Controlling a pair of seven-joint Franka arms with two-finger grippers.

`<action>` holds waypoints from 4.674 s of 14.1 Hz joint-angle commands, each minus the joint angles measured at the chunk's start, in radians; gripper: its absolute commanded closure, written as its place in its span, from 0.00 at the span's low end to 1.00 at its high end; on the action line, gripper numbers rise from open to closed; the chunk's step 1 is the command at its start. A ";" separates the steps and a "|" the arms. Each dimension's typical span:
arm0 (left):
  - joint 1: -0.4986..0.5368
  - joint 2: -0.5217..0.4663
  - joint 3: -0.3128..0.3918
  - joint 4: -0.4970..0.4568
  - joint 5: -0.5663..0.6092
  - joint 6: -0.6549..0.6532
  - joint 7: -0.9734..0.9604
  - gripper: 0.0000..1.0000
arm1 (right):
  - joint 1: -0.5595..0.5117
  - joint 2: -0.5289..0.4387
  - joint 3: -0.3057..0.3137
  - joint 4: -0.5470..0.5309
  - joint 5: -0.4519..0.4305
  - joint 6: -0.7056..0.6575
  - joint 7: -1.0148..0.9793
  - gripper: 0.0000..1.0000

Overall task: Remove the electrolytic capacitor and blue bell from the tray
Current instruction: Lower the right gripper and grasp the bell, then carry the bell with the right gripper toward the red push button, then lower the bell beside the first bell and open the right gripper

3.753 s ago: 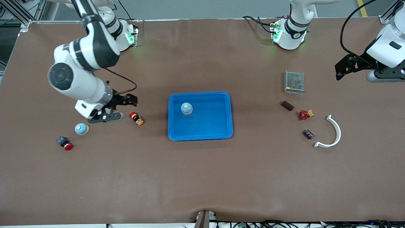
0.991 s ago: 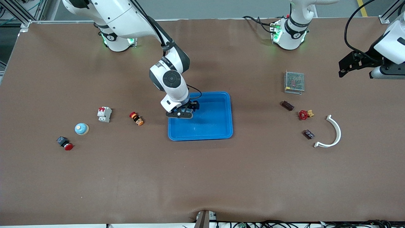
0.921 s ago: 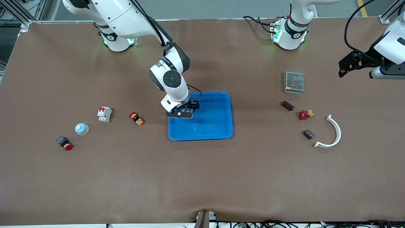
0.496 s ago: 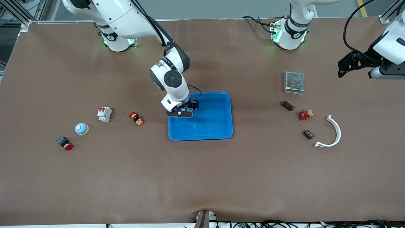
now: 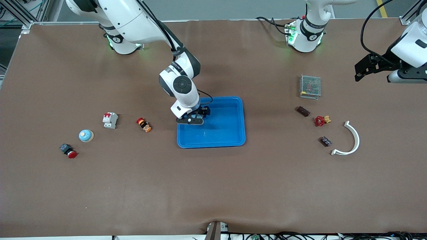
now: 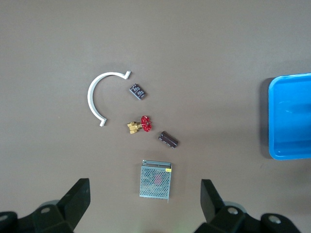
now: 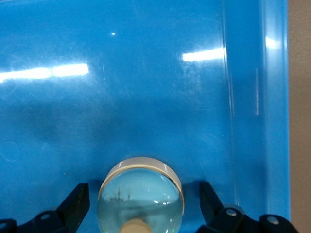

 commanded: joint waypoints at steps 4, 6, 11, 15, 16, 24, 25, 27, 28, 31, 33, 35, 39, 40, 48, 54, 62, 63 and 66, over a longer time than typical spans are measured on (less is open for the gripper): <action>0.004 -0.011 -0.009 -0.005 0.022 0.002 -0.015 0.00 | 0.013 0.000 -0.012 0.008 -0.017 0.006 0.029 0.38; 0.005 -0.011 -0.009 -0.005 0.022 0.001 -0.015 0.00 | 0.013 0.000 -0.012 0.008 -0.016 0.004 0.039 0.49; 0.007 -0.011 -0.008 -0.005 0.022 0.001 -0.015 0.00 | 0.013 -0.015 -0.010 0.014 -0.014 -0.013 0.041 0.50; 0.007 -0.011 -0.008 -0.005 0.022 0.001 -0.015 0.00 | -0.003 -0.102 -0.009 0.040 -0.011 -0.172 0.032 0.50; 0.007 -0.011 -0.008 -0.005 0.022 0.001 -0.017 0.00 | -0.010 -0.125 -0.009 0.054 -0.011 -0.227 0.030 0.50; 0.007 -0.010 -0.008 -0.005 0.022 0.001 -0.017 0.00 | -0.203 -0.276 -0.010 0.073 -0.013 -0.459 -0.351 0.50; 0.007 -0.010 -0.008 -0.005 0.022 0.001 -0.017 0.00 | -0.245 -0.291 -0.010 0.062 -0.013 -0.468 -0.443 0.50; 0.007 -0.008 -0.008 -0.005 0.022 0.001 -0.017 0.00 | -0.321 -0.311 -0.010 0.051 -0.013 -0.475 -0.612 0.50; 0.007 -0.010 -0.008 -0.006 0.022 0.002 -0.017 0.00 | -0.352 -0.316 -0.012 0.048 -0.013 -0.475 -0.673 0.50; 0.007 -0.010 -0.008 -0.006 0.022 0.002 -0.017 0.00 | -0.444 -0.308 -0.012 0.039 -0.016 -0.469 -0.841 0.50; 0.007 -0.010 -0.008 -0.006 0.022 0.001 -0.018 0.00 | -0.484 -0.304 -0.012 0.037 -0.019 -0.465 -0.916 0.50; 0.007 -0.010 -0.008 -0.005 0.021 0.002 -0.020 0.00 | -0.507 -0.299 -0.012 0.027 -0.052 -0.449 -0.953 0.50; 0.007 -0.010 -0.008 -0.005 0.022 0.002 -0.018 0.00 | -0.538 -0.284 -0.012 -0.045 -0.080 -0.315 -1.001 0.50; 0.007 -0.010 -0.008 -0.006 0.022 0.002 -0.018 0.00 | -0.540 -0.270 -0.012 -0.055 -0.080 -0.285 -1.011 0.50; 0.008 -0.010 -0.006 -0.005 0.021 0.001 -0.017 0.00 | -0.578 -0.160 -0.012 -0.157 -0.082 -0.018 -1.076 0.50; 0.008 -0.008 -0.006 -0.005 0.021 0.001 -0.018 0.00 | -0.602 -0.132 -0.012 -0.158 -0.082 0.010 -1.123 0.50; 0.008 0.005 0.000 0.006 0.021 0.001 -0.017 0.00 | -0.616 -0.097 -0.012 -0.156 -0.082 0.050 -1.143 0.50; 0.008 0.005 0.000 0.006 0.021 0.001 -0.017 0.00 | -0.616 -0.096 -0.012 -0.158 -0.082 0.052 -1.143 0.50; 0.008 0.005 0.002 0.006 0.021 0.001 -0.017 0.00 | -0.616 -0.093 -0.012 -0.156 -0.082 0.052 -1.143 0.50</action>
